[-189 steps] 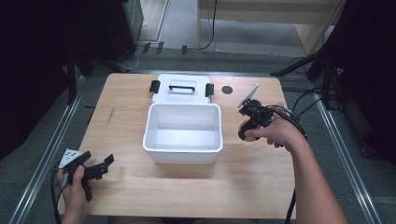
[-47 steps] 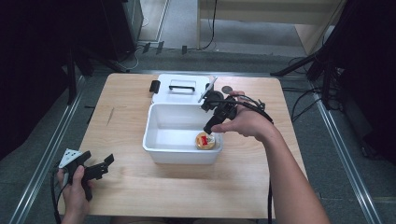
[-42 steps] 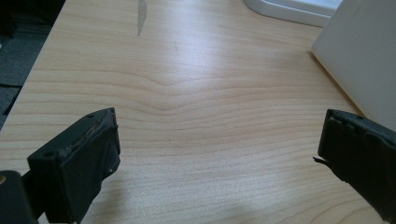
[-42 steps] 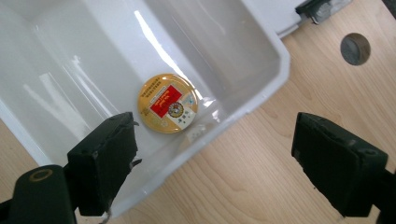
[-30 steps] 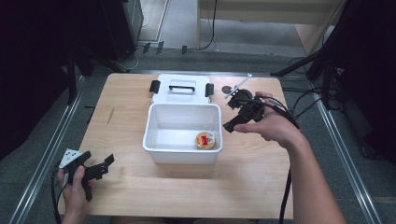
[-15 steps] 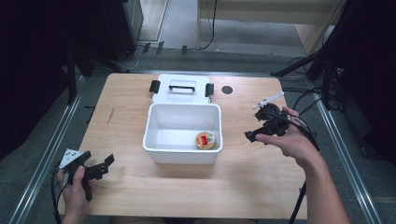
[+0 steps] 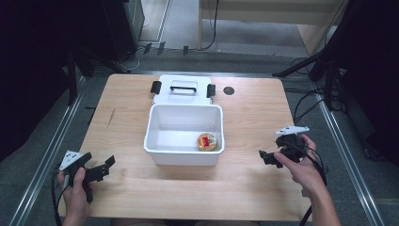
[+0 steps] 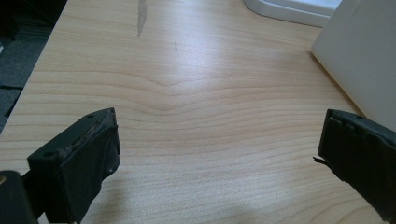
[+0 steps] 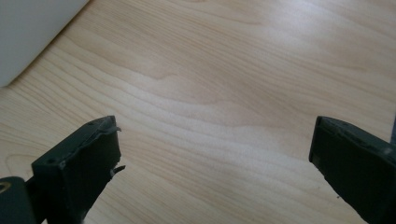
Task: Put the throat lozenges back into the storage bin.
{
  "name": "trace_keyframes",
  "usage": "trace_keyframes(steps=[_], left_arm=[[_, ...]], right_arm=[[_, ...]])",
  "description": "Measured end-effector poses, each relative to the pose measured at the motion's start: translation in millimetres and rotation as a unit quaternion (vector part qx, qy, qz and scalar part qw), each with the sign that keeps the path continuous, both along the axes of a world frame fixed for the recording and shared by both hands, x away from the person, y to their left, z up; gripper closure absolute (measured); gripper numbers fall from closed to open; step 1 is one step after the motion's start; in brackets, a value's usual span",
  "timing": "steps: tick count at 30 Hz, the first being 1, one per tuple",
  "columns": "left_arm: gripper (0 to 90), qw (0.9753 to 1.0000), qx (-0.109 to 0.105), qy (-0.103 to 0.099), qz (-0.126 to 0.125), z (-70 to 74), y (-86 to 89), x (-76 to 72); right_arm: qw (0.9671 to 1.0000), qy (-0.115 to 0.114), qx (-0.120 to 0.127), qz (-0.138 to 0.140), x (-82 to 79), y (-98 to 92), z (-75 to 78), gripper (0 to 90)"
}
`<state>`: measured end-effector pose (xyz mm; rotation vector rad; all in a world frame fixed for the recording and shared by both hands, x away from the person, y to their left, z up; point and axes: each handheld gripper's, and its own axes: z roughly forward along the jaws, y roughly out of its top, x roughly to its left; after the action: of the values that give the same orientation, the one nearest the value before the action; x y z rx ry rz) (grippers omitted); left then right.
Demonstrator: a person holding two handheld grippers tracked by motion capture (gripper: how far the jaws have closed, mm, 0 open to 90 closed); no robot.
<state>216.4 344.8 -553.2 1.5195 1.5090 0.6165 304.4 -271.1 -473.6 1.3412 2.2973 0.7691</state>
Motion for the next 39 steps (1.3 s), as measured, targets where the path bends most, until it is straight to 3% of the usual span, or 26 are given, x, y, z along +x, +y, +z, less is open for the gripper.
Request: trace_keyframes(steps=[6, 7, 9, 13, 20, 27, 30, 35, 39], left_arm=[[0.0, 1.0000, -0.002, -0.002, 0.000, 0.0, 0.2, -0.3], [0.0, 1.0000, -0.002, -0.002, 0.001, 0.0, 0.1, -0.4], [0.0, 1.0000, -0.002, -0.002, 0.001, 0.0, 0.1, -0.4], [0.0, 1.0000, -0.001, -0.002, 0.001, 0.1, 0.0, -0.5], [0.0, 1.0000, 0.000, -0.003, 0.001, 0.3, -0.6, -0.9], [0.0, 1.0000, 0.000, -0.002, 0.002, 0.2, -0.7, -0.9], [0.0, 1.0000, 0.000, -0.002, 0.003, 0.2, -0.7, -0.8], [0.0, 1.0000, -0.001, -0.002, 0.006, 0.2, -0.7, -1.1], [0.0, 1.0000, 0.002, -0.001, 0.005, 0.2, -1.1, -1.5]], right_arm=[[0.9979, -0.035, 0.047, -0.025, -20.6, -18.7, -27.0, 1.6], [0.9963, -0.048, 0.059, -0.038, -27.3, -25.4, -33.3, 1.6], [0.9955, -0.052, 0.066, -0.043, -29.7, -28.2, -35.4, 1.6], [0.9896, -0.087, 0.092, -0.069, -45.8, -46.4, -48.1, 1.6], [0.9833, -0.108, 0.113, -0.093, -63.3, -63.4, -58.6, 1.6], [0.9793, -0.121, 0.113, -0.117, -71.7, -69.6, -64.0, 1.7], [0.9798, -0.125, 0.097, -0.122, -73.4, -70.9, -67.9, 1.7], [0.9739, -0.133, 0.117, -0.142, -72.5, -75.7, -69.4, 1.7], [0.9718, -0.135, 0.121, -0.151, -71.8, -76.2, -70.9, 1.7]])
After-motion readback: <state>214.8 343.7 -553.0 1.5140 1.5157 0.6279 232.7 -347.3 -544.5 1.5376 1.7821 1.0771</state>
